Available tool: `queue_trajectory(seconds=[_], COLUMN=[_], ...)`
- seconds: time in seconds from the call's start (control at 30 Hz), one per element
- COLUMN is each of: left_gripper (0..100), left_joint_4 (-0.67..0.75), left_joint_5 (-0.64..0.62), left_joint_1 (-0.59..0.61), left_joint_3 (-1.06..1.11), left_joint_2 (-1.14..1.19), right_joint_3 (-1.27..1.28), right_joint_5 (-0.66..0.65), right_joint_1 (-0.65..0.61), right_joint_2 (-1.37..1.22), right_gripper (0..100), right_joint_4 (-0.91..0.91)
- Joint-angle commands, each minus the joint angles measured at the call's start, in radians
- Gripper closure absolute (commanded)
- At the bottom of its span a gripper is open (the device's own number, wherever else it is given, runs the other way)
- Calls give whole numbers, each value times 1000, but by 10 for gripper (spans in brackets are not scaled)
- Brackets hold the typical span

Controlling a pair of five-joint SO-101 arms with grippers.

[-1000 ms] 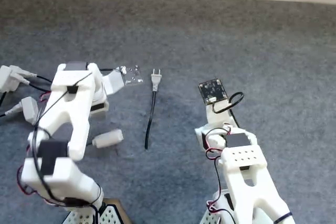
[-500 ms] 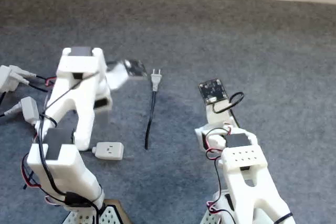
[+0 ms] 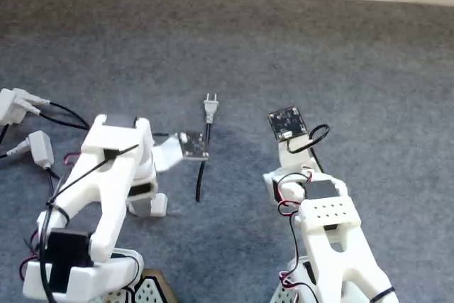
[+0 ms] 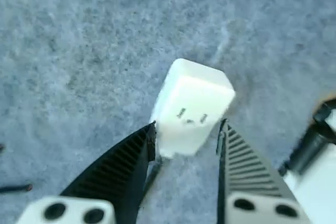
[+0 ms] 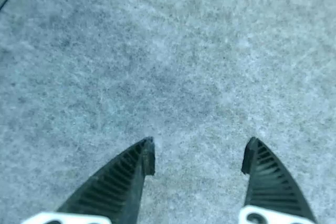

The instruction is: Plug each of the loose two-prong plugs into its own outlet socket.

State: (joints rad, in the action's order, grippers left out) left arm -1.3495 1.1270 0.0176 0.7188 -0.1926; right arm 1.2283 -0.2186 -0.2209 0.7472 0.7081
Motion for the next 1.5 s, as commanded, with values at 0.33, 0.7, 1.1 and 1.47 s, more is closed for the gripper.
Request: queue_trajectory(seconds=[0.33,0.7,1.1,1.47], left_gripper=[789,790,793,851], left_joint_4=[442,433,181,209], left_joint_5=[-3,-51,-51,-183], left_joint_1=[8,197,211,208], left_joint_3=[168,-266,-503,-555], left_joint_2=[24,257,285,295], right_joint_3=[-7,-7,-7,-7], right_joint_5=[-12,-12,-12,-12], right_joint_1=[-7,-7,-7,-7], right_joint_2=[-1,-1,-1,-1], right_gripper=[732,732,732,732], right_joint_4=[-18,-18,-18,-18])
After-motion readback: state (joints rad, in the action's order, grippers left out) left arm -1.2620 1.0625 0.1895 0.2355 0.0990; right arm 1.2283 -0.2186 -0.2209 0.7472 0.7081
